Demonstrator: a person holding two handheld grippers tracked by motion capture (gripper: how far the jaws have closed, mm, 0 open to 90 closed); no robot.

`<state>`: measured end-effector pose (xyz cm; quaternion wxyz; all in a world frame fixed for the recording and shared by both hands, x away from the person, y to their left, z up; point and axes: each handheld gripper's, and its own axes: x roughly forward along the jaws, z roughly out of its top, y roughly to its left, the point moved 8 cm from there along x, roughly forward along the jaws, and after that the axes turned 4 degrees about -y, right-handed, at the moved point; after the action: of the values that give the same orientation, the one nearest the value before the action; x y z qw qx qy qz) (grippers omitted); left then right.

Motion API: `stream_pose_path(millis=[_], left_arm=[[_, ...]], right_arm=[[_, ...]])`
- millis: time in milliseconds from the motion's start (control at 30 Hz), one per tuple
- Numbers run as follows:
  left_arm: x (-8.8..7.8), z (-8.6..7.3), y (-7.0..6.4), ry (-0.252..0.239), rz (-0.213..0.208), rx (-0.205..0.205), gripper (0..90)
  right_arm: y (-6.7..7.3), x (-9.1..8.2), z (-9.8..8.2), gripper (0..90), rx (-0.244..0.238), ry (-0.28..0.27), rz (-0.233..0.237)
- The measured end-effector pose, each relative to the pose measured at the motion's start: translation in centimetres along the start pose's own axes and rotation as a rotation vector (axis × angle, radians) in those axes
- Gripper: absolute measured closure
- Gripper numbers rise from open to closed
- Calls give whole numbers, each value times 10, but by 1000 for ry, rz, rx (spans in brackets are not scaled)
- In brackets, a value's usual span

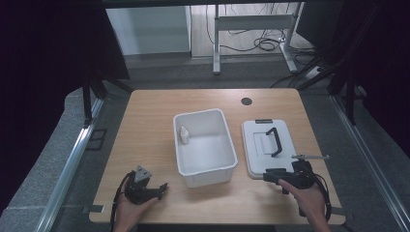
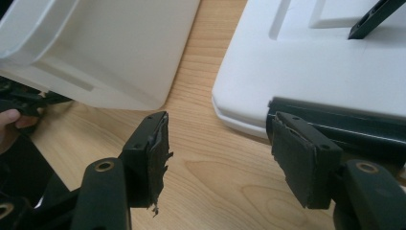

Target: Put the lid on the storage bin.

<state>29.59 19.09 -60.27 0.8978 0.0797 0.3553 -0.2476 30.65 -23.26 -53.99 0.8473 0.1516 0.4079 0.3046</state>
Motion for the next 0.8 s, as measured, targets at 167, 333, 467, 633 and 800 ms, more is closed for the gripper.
stream_pose_path(millis=[167,333,467,633,800], left_arm=[[0,0,0,-1,-2,0,143],[0,0,0,-3,-1,-2,145],[-1,-1,0,-2,4,-4,145],[-2,-1,-1,-2,4,-5,145],[-2,-1,0,-3,4,-6,146]], right_arm=[[-6,-4,-2,377,9,0,-9],[-15,-18,1,374,12,-19,-20],[-17,-24,4,374,16,-14,-12],[-14,-19,4,374,21,20,-2],[-11,-17,10,374,28,29,2]])
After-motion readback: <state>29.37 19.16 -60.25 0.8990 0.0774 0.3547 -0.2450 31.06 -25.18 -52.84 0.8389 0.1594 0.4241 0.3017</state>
